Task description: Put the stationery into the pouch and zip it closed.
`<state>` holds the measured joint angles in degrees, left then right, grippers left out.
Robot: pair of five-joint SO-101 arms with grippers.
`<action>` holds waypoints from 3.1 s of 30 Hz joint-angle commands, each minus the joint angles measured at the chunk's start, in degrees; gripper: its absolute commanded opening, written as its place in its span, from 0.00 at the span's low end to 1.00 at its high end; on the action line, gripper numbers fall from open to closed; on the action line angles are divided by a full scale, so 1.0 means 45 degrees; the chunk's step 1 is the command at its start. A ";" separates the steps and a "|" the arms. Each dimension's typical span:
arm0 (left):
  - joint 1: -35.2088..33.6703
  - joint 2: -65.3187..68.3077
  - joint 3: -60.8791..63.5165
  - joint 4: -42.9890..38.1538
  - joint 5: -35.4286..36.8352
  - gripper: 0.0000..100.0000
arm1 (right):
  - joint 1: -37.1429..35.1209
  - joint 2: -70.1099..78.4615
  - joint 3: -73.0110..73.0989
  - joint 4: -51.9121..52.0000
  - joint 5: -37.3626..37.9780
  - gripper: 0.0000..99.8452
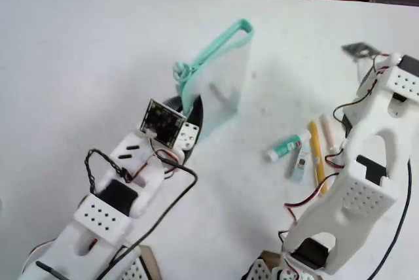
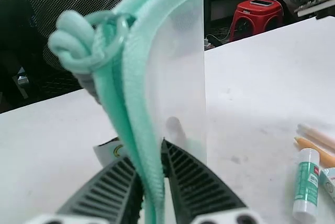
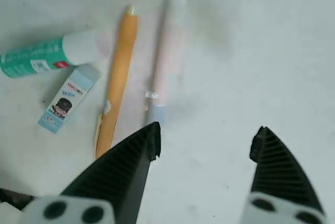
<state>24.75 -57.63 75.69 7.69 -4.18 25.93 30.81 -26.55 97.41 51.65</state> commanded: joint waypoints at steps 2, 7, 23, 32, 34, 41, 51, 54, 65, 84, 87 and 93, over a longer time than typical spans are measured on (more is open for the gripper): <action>-0.0068 0.0029 0.0039 -0.0039 -0.0098 0.02 | -0.0498 -0.0107 0.0762 -0.0107 0.0313 0.28; -0.0068 0.0029 0.0039 -0.0039 -0.0098 0.02 | -0.0947 -0.0107 0.1602 -0.0830 0.0274 0.28; -0.0068 0.0029 0.0059 0.0039 -0.0098 0.02 | -0.1377 0.0049 0.4376 -0.5499 0.0274 0.08; -0.0068 -0.0029 0.0059 0.0039 -0.0137 0.02 | -0.1084 -0.1143 0.4063 -0.4581 0.0215 0.02; -0.0068 -0.0029 0.0059 0.0039 -0.0156 0.02 | -0.1084 -0.2510 0.3302 -0.3253 0.0195 0.02; -0.0068 -0.0029 0.0059 0.0039 -0.0156 0.02 | -0.2374 -0.9055 0.2833 -0.1905 -0.1348 0.02; -0.0068 0.0029 0.0078 0.0059 -0.0117 0.02 | -0.5753 -1.4486 0.3399 -0.3819 -0.5880 0.02; -0.0049 0.0029 0.0078 0.0059 -0.0117 0.02 | -0.6769 -1.4799 0.3399 -0.5226 -0.7404 0.02; -0.0049 0.0029 0.0078 0.0059 -0.0156 0.02 | -0.9895 -1.4701 0.4689 -1.2317 -1.0256 0.02; -0.0049 -0.0010 0.0078 0.0039 -0.0176 0.02 | -1.0657 -1.2063 0.4806 -1.0383 -1.0217 0.02; -0.0049 -0.0010 0.0078 0.0039 -0.0176 0.02 | -1.1009 -1.2122 0.4630 -0.9621 -1.0198 0.04; -0.0049 0.0029 0.0078 0.0059 -0.0176 0.02 | -1.1243 -1.2181 0.3907 -0.8371 -1.0237 0.32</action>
<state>24.57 -57.98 76.22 7.69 -4.18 -24.26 -22.73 -5.80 58.20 5.67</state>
